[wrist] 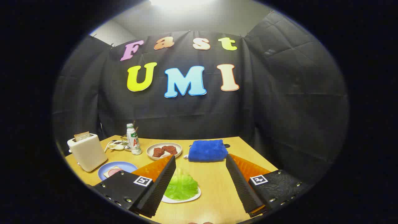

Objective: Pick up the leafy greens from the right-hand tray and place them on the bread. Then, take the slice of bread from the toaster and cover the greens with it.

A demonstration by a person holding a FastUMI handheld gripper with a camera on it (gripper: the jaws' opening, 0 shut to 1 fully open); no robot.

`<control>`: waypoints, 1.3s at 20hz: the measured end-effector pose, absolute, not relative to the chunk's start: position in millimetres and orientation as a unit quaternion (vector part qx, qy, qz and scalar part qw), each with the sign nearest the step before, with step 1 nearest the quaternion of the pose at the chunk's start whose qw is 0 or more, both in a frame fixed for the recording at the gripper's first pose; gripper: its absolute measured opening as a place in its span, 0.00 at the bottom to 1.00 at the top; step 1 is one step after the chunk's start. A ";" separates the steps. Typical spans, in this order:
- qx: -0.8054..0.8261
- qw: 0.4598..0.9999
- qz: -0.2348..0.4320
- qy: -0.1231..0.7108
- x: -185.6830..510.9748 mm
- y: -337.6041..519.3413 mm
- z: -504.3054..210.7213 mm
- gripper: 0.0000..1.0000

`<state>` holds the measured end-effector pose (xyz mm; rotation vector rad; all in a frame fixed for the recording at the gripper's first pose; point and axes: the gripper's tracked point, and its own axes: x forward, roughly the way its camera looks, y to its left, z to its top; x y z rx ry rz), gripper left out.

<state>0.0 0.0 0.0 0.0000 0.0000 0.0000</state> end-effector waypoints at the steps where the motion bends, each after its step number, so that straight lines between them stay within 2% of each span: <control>1: -0.011 1.000 0.002 0.002 1.7 6.9 -0.3 0.99; 9: -0.006 1.000 -0.018 0.025 10.0 33.0 -16.7 0.99; 13: 0.005 0.999 -0.006 0.044 19.5 47.6 -28.5 0.99; 16: -0.016 0.996 -0.006 0.085 31.7 49.0 -46.2 0.99; 23: -0.006 0.978 0.044 0.204 62.6 73.6 -94.4 0.99; 26: -0.016 0.967 0.031 0.252 81.5 70.2 -111.9 0.99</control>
